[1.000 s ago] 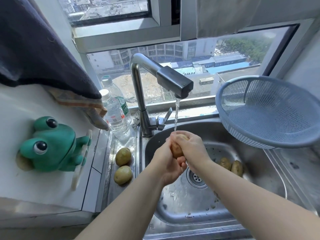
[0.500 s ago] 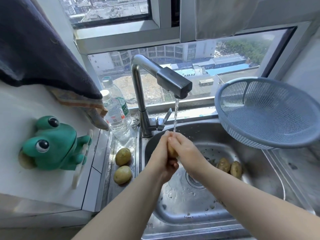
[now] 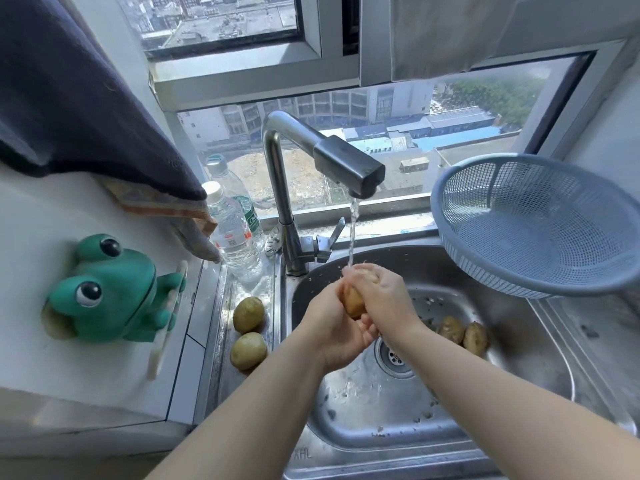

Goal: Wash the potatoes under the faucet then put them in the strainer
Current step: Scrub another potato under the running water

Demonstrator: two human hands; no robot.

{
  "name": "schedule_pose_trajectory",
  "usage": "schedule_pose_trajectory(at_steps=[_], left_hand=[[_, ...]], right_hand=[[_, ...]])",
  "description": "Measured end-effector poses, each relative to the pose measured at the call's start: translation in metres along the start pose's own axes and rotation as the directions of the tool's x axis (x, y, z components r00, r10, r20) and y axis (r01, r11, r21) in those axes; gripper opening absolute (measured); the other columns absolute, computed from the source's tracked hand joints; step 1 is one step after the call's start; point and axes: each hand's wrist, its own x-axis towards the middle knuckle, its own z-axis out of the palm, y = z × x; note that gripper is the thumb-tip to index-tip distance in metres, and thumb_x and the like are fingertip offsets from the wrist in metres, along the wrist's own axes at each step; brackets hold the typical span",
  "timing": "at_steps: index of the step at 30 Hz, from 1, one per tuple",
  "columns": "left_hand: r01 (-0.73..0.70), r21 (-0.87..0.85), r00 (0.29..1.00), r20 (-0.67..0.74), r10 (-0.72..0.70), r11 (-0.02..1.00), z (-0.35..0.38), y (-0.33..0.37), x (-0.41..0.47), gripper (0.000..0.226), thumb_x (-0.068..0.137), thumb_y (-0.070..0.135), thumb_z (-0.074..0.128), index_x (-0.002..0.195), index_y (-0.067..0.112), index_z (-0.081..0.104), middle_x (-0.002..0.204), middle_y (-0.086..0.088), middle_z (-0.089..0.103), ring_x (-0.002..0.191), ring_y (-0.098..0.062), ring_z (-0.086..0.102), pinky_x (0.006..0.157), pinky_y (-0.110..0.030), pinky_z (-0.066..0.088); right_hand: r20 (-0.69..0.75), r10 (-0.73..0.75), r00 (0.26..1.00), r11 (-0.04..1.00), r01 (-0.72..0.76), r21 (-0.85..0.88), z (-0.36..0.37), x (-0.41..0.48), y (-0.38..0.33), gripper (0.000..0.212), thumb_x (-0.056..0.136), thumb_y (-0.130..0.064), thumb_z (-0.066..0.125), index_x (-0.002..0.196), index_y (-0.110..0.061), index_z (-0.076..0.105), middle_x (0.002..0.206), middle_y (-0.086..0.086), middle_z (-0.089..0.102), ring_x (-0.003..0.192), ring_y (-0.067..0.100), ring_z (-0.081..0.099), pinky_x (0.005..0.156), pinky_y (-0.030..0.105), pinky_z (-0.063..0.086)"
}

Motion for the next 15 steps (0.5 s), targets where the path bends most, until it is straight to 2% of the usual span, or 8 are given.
schedule_pose_trajectory(at_steps=[2,4,7,8,10,12,13,15], left_hand=[[-0.065,0.044,0.998,0.015,0.064,0.997,0.000,-0.006,0.000,0.032,0.101,0.037,0.040,0.098,0.014,0.062,0.063,0.000,0.059,0.045,-0.008,0.052,0.050,-0.020,0.050],[-0.129,0.103,0.992,0.009,0.129,0.986,-0.002,-0.011,0.001,0.028,0.101,0.036,0.041,0.104,0.014,0.057,0.067,-0.002,0.053,0.049,-0.009,0.045,0.051,-0.020,0.048],[-0.158,0.129,0.987,-0.005,0.160,0.979,-0.008,-0.009,0.003,0.032,0.102,0.028,0.042,0.128,0.010,0.044,0.077,-0.007,0.051,0.051,-0.010,0.043,0.050,-0.020,0.048],[-0.160,0.147,0.987,0.016,0.159,0.976,-0.011,-0.008,0.002,0.035,0.102,0.024,0.044,0.134,0.012,0.038,0.080,-0.009,0.051,0.052,-0.010,0.045,0.053,-0.021,0.049],[-0.182,0.229,0.983,0.081,0.167,0.956,-0.013,-0.005,0.001,0.044,0.099,0.011,0.048,0.139,0.016,0.029,0.089,-0.014,0.053,0.058,-0.012,0.052,0.059,-0.023,0.052],[-0.223,0.341,0.974,0.119,0.193,0.913,-0.015,-0.005,-0.001,0.052,0.097,0.001,0.049,0.138,0.020,0.023,0.112,-0.021,0.054,0.073,-0.016,0.062,0.068,-0.026,0.055],[-0.242,0.394,0.970,0.119,0.212,0.887,-0.015,-0.005,-0.001,0.054,0.096,0.000,0.049,0.137,0.022,0.022,0.122,-0.022,0.052,0.081,-0.019,0.064,0.071,-0.027,0.056],[-0.279,0.462,0.959,0.094,0.267,0.842,-0.015,-0.002,0.000,0.056,0.094,0.000,0.054,0.139,0.019,0.025,0.127,-0.022,0.052,0.091,-0.022,0.063,0.071,-0.026,0.055]], right_hand=[[-0.038,0.108,0.993,0.991,-0.105,0.085,0.003,0.002,0.000,0.027,0.090,-0.034,0.057,0.081,-0.013,0.072,0.084,0.018,0.071,0.072,0.026,0.064,0.067,0.040,0.055],[-0.037,0.210,0.977,0.959,-0.198,0.205,0.005,0.004,-0.001,0.034,0.093,-0.035,0.050,0.077,-0.013,0.071,0.084,0.017,0.072,0.072,0.028,0.066,0.062,0.036,0.054],[0.068,0.324,0.944,0.866,-0.325,0.379,0.003,0.003,-0.004,0.040,0.098,-0.034,0.040,0.077,-0.013,0.068,0.071,0.010,0.071,0.050,0.021,0.059,0.038,0.022,0.043],[0.105,0.342,0.934,0.842,-0.354,0.407,0.002,0.003,-0.003,0.041,0.099,-0.035,0.039,0.078,-0.014,0.067,0.067,0.009,0.069,0.048,0.021,0.054,0.035,0.021,0.039],[0.165,0.349,0.922,0.807,-0.386,0.447,-0.002,0.004,-0.005,0.041,0.100,-0.036,0.038,0.079,-0.013,0.066,0.065,0.010,0.068,0.058,0.023,0.055,0.045,0.027,0.046],[0.201,0.350,0.915,0.787,-0.404,0.466,-0.006,0.007,-0.007,0.039,0.100,-0.035,0.040,0.082,-0.011,0.065,0.070,0.012,0.067,0.066,0.024,0.062,0.059,0.033,0.053],[0.201,0.345,0.917,0.791,-0.399,0.463,-0.008,0.008,-0.007,0.036,0.099,-0.034,0.043,0.083,-0.010,0.065,0.071,0.012,0.067,0.068,0.024,0.063,0.063,0.034,0.054],[0.183,0.311,0.933,0.826,-0.361,0.434,-0.009,0.010,-0.005,0.031,0.096,-0.035,0.049,0.086,-0.010,0.065,0.074,0.011,0.065,0.069,0.023,0.062,0.063,0.034,0.051]])
